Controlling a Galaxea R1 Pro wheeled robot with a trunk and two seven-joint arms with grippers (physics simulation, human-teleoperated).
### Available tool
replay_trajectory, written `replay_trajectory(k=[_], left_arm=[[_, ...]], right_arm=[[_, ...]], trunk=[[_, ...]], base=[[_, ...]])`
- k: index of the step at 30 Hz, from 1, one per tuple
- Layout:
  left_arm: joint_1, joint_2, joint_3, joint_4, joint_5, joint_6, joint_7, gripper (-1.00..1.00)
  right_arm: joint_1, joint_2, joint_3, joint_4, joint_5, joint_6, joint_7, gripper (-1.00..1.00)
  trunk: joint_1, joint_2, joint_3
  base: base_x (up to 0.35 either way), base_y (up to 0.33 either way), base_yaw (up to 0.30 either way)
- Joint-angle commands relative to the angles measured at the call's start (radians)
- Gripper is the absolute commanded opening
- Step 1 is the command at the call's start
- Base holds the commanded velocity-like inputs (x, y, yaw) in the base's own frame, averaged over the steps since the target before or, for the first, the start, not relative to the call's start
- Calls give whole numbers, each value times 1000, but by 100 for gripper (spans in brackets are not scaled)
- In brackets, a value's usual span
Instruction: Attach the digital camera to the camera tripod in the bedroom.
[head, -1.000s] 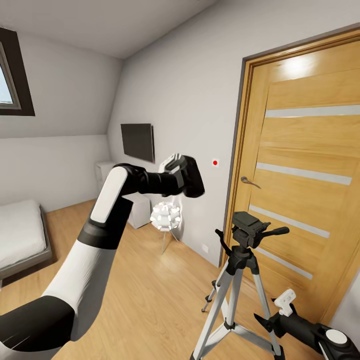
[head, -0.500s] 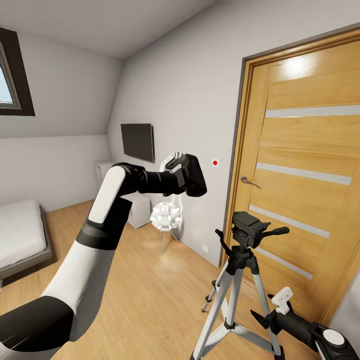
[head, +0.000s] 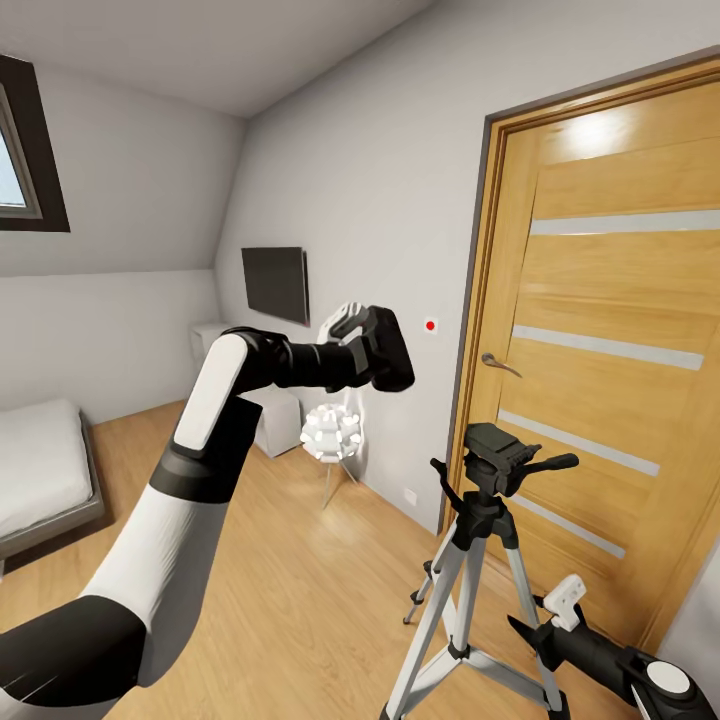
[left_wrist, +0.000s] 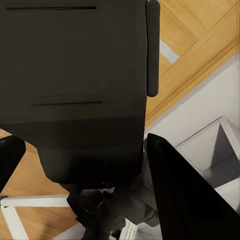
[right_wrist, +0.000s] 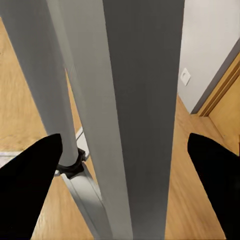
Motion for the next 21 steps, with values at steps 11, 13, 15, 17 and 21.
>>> replay_trajectory(k=[11, 13, 15, 17, 21], left_arm=[[9, 6, -60, -6, -42, -9, 11, -100], [2, 19, -106, -12, -127, 0, 9, -100], [-10, 37, -174, -31, -224, 8, 3, -100], [-24, 63, -218, -44, -283, 8, -22, -100], [-56, 114, -262, -58, -338, 8, -97, -100]], right_arm=[[0, 1, -3, 0, 7, -2, 5, -100], [0, 1, -3, 0, 7, -1, 3, -100], [0, 1, -3, 0, 8, -1, 2, -100], [0, 1, -3, 0, 8, -2, 1, -100], [0, 1, -3, 0, 8, -2, 0, -100]], trunk=[[0, -1, 0], [0, -1, 0], [0, -1, 0], [0, -1, 0], [0, -1, 0]], base=[[0, 0, 0], [0, 0, 0], [0, 0, 0], [0, 0, 0], [0, 0, 0]])
